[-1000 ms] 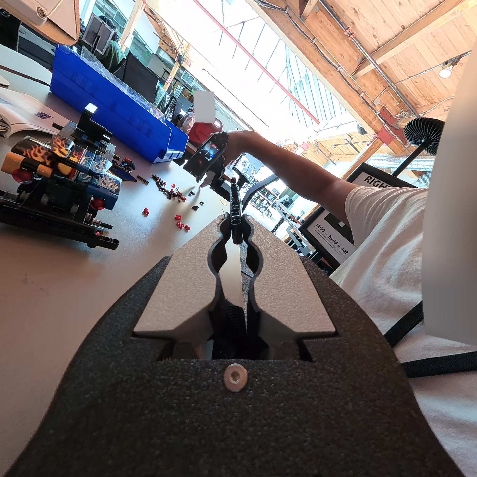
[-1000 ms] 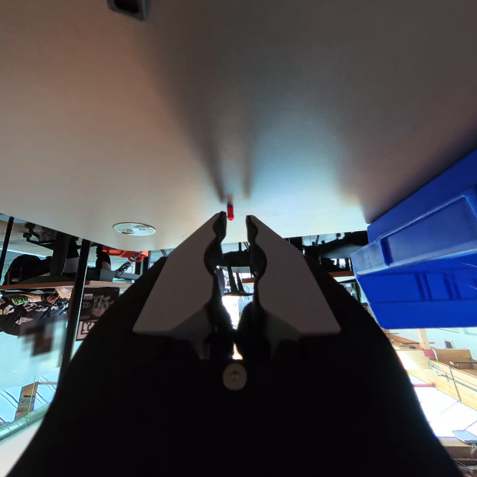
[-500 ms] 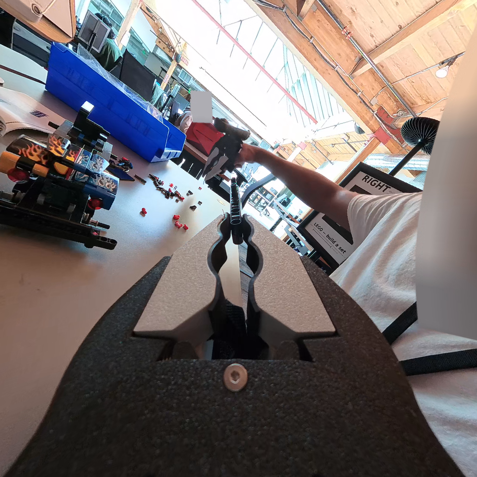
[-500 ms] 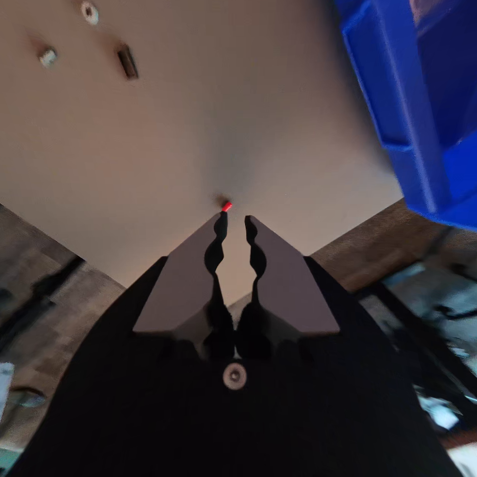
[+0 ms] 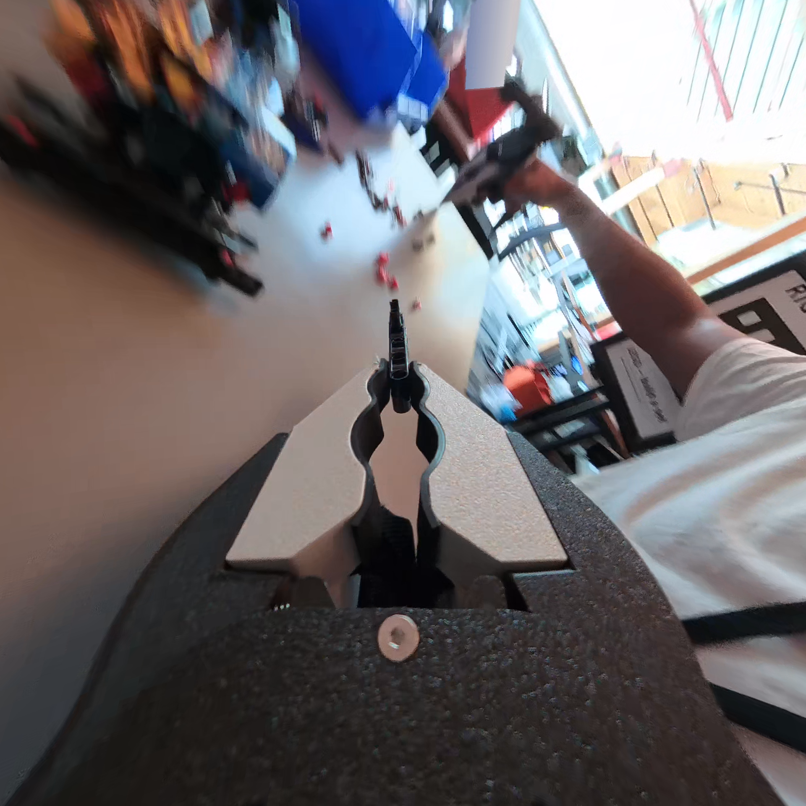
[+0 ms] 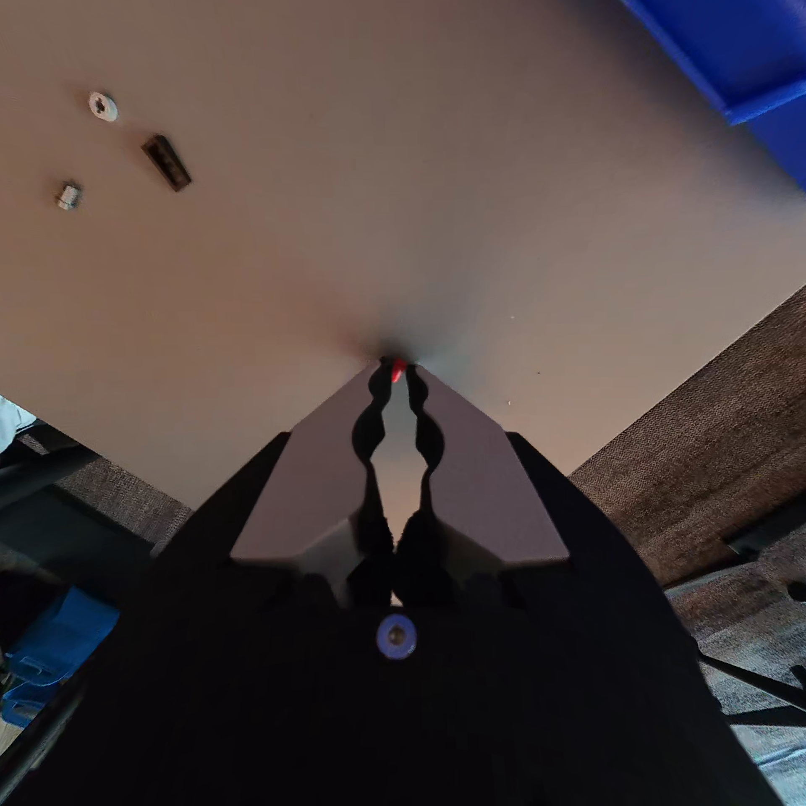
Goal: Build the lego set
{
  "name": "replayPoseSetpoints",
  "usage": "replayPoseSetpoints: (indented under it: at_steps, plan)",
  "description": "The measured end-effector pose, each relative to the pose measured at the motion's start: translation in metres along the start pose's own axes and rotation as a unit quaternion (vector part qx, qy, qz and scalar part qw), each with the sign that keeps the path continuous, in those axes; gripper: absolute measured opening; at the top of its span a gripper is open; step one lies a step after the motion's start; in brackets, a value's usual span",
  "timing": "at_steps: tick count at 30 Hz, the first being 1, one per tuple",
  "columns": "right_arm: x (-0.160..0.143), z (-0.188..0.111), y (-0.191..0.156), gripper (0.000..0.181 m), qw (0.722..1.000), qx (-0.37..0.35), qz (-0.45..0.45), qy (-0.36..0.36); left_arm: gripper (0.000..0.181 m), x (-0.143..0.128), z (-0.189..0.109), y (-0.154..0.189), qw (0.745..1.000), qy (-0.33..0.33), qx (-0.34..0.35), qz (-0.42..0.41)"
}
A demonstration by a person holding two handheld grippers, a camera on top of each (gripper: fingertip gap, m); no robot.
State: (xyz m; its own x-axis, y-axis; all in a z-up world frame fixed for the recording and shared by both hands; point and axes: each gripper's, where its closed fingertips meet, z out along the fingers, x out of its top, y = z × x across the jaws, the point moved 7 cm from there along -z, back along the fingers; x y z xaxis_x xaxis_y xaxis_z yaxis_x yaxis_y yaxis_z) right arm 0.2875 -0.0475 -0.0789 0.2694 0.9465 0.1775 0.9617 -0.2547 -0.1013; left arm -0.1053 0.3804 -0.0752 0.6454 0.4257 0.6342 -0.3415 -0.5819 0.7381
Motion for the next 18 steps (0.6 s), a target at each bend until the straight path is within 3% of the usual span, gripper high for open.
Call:
replayPoseSetpoints:
  at_steps: [5,9,14,18]
  plan:
    - [0.001,-0.001,-0.004,0.004,1.000,-0.007,-0.014,0.006,0.006,-0.004,0.008,-0.002,0.998,-0.037,0.011,-0.049]
    - [0.054,-0.022,-0.036,0.004,0.992,0.018,-0.052,0.110,0.007,-0.012,0.015,-0.006,0.994,-0.061,0.038,-0.082]
    - [0.146,-0.039,-0.143,0.004,0.950,0.041,-0.168,0.261,0.011,-0.014,0.018,-0.004,0.989,-0.085,0.073,-0.100]
    - [0.174,-0.021,-0.237,0.004,0.909,0.067,-0.200,0.360,0.021,-0.017,0.018,-0.002,0.985,-0.106,0.117,-0.063]
